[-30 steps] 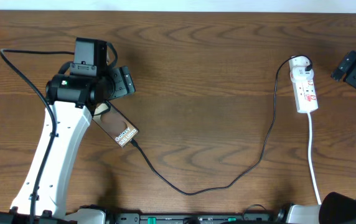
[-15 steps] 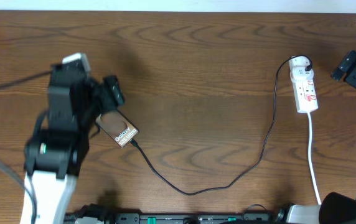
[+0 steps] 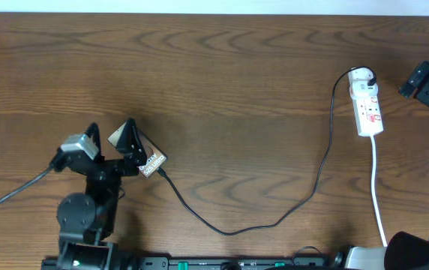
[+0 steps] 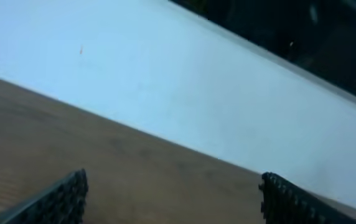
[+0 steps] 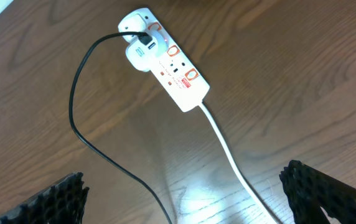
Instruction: Plug charger to phone and switch on socket
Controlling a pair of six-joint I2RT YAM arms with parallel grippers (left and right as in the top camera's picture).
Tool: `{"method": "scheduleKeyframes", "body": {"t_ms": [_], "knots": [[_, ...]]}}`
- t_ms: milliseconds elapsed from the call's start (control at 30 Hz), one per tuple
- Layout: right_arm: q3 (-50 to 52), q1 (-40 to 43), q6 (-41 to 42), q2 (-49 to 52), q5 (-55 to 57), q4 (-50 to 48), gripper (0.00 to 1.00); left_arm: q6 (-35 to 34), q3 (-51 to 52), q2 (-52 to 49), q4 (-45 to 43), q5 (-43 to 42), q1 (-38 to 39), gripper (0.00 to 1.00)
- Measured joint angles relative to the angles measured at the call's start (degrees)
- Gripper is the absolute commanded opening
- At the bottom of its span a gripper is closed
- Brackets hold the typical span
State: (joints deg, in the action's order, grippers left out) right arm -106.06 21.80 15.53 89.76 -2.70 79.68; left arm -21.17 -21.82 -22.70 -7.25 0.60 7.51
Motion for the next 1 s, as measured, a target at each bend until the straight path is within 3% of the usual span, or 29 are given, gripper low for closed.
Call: {"method": "scheduleKeyframes", "body": {"t_ms": [167,367,600,733,900,1000], "knots": [[0.0,0.0,0.0,0.0,0.0,0.0,0.99,0.0,5.8,2.1,-7.1,0.7,0.0,0.86],[0.0,0.0,0.0,0.0,0.0,0.0,0.99,0.0,9.7,6.9,-7.6,1.9,0.0,0.86],[0.0,0.0,0.0,0.0,0.0,0.0,0.99,0.0,15.1,20.4,-8.4,4.8,0.0,0.87],[0.0,0.0,0.0,0.0,0.0,0.0,0.99,0.0,17.4,22.1,-9.3,5.6,-0.4,0.86],[0.0,0.0,0.0,0.0,0.0,0.0,0.99,0.0,19.0,22.1,-6.2,5.8,-0.6,0.86],[0.0,0.0,0.0,0.0,0.0,0.0,0.99,0.0,20.4,22.1,1.0,5.8,-0.6,0.87]]}}
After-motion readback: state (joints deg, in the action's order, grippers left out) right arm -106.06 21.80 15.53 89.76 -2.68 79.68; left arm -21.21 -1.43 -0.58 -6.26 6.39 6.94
